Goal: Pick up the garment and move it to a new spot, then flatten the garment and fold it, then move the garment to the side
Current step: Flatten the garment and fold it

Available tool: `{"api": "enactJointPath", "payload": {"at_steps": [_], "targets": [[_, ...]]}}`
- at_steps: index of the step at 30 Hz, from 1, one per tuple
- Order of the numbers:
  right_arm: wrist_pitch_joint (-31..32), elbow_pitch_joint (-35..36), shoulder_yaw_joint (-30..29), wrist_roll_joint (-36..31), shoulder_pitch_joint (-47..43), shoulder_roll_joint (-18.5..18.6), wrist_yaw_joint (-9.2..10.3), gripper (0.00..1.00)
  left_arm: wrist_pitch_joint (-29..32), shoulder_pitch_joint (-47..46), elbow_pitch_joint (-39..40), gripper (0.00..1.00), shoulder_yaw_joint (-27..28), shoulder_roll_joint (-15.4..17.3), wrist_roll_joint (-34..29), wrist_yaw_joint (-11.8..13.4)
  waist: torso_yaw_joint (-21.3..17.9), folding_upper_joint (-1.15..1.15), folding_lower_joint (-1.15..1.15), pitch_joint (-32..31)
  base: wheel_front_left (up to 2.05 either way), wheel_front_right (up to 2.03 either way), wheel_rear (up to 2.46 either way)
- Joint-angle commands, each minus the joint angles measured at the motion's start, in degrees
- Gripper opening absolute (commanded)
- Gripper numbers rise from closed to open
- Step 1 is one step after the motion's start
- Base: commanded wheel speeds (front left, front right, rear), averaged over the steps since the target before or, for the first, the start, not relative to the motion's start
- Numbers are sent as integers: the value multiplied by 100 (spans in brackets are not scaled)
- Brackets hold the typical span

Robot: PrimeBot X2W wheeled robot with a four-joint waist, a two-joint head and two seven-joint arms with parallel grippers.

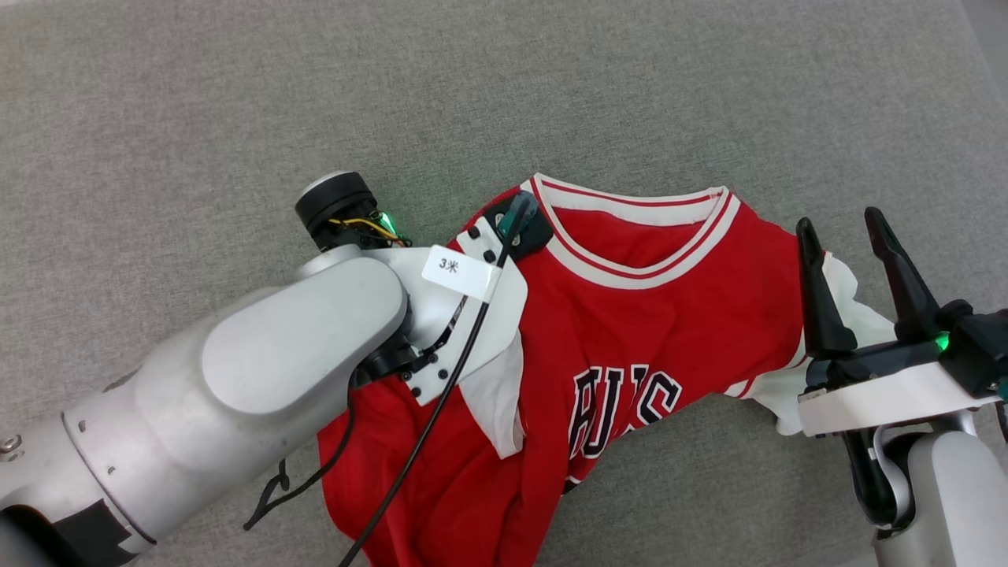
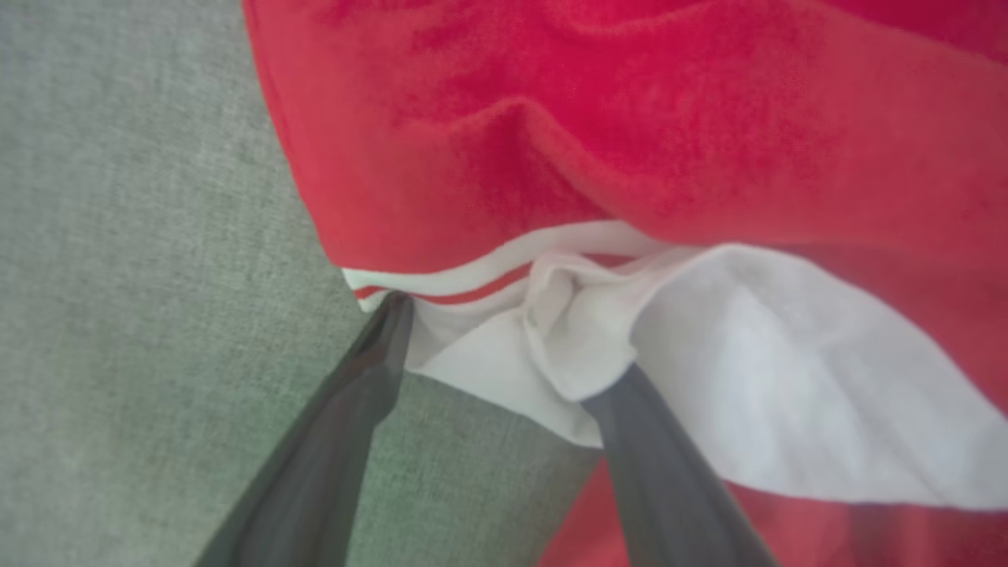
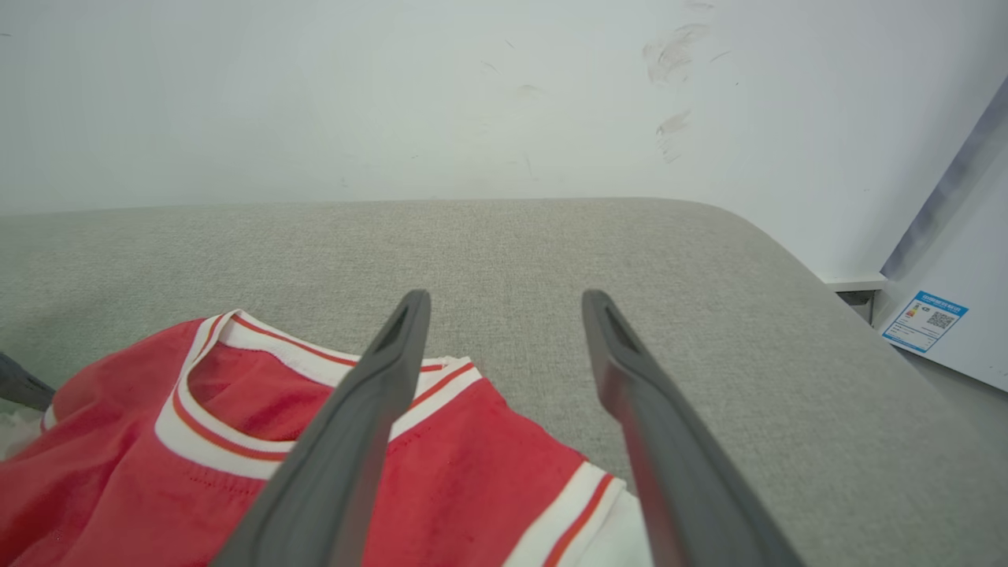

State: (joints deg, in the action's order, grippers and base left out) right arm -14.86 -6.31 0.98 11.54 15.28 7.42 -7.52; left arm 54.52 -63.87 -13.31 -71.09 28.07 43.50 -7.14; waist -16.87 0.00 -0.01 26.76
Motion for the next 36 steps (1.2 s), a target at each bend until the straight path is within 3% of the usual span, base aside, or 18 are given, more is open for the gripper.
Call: {"api": "enactJointPath", "payload": {"at_steps": [1, 9, 14, 23, 28, 36], "targets": [[-22, -27, 24, -35, 94, -28, 6, 100, 311, 758, -287, 0, -415, 195, -26, -51, -4, 0, 1, -15, 0, 0, 0], [-30, -117, 26, -76, 8, 59, 6, 100, -179, 456, -46, 0, -308, 98, -257, -30, 116, 0, 1, -330, 0, 0, 0], [-32, -167, -67, -84, -188, 138, 6, 100, -1217, -124, 219, 0, -217, -74, -378, -27, 332, 0, 1, -677, 0, 0, 0], [-22, -134, -202, -47, -506, 249, 6, 100, -3121, -816, 148, 0, -225, -54, -406, -21, 789, 0, 1, -1310, 0, 0, 0], [22, -36, -310, -51, -675, 259, 6, 100, -3783, -967, -27, 0, -226, 157, -284, -21, 1047, 0, 1, -1491, 0, 0, 0], [104, 120, -435, -78, -862, 216, 6, 100, -4304, -527, -392, 0, -151, 873, -194, 86, 1394, 0, 1, -1559, 0, 0, 0]]}}
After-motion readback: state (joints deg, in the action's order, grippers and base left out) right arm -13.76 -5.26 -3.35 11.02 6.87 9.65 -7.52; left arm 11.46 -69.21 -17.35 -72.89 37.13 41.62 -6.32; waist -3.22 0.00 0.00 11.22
